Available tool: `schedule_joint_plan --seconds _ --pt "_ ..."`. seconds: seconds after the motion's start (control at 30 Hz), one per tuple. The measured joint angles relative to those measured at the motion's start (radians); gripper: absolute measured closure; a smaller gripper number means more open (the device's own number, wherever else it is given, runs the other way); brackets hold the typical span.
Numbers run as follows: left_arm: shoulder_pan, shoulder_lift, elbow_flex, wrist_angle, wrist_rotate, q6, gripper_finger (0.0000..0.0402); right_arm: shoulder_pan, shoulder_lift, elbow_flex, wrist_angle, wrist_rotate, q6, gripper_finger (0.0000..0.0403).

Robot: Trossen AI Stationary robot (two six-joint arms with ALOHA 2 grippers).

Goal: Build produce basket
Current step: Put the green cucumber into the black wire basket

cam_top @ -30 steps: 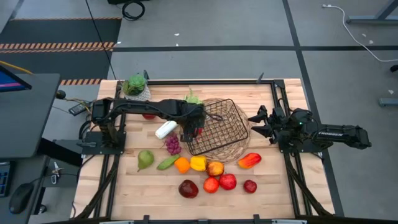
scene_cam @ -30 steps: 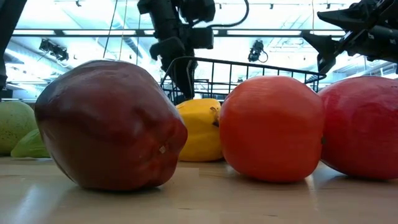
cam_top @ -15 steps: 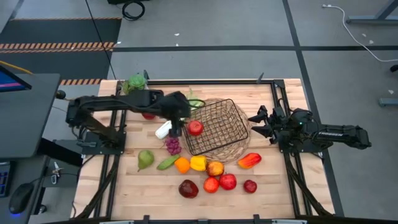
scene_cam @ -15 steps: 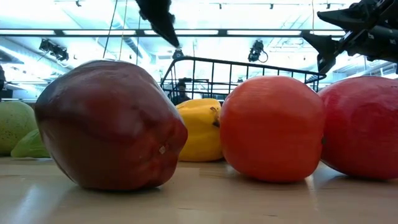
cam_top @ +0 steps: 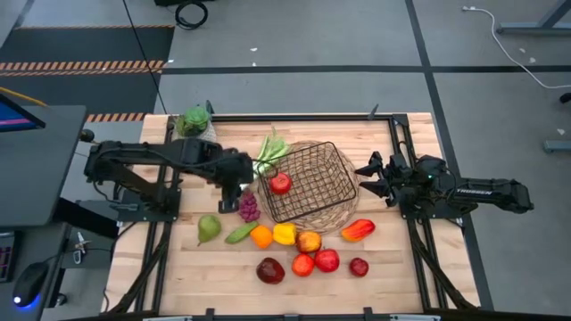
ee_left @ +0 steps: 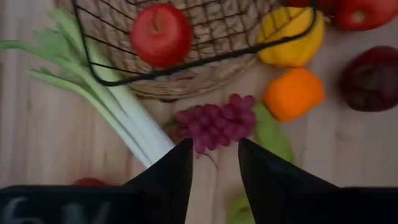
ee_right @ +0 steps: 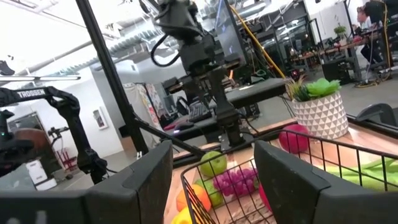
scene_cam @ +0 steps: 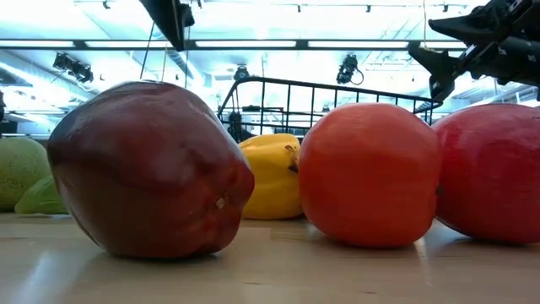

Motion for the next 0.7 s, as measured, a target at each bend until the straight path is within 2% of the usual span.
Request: schedule_joint_plan --seconds 0.13,0.37,0.43,0.53,0.6,0.7 --pt "-0.081 -0.001 -0.073 0.002 0.001 -0.13 0.0275 0.0 0.0 0.0 0.003 0.0 0.0 0.0172" --pt "-0.255 -0.014 -0.306 0.074 0.004 -0.431 0.0274 0.0 0.0 0.0 0.0 0.0 0.0 0.0172" --pt "-0.295 -0.014 -0.362 0.169 0.001 -0.532 0.0274 0.0 0.0 0.0 0.001 0.0 0.0 0.0172" --pt "-0.347 -0.009 -0.449 0.296 -0.008 -0.602 0.0266 0.0 0.0 0.0 0.0 0.0 0.0 0.0172" --pt "-0.373 -0.01 -0.494 0.417 -0.033 -0.636 0.025 0.0 0.0 0.0 0.0 0.0 0.0 0.0172" --pt "-0.391 -0.01 -0.547 0.483 -0.077 -0.67 0.0213 0.0 0.0 0.0 0.0 0.0 0.0 0.0172"
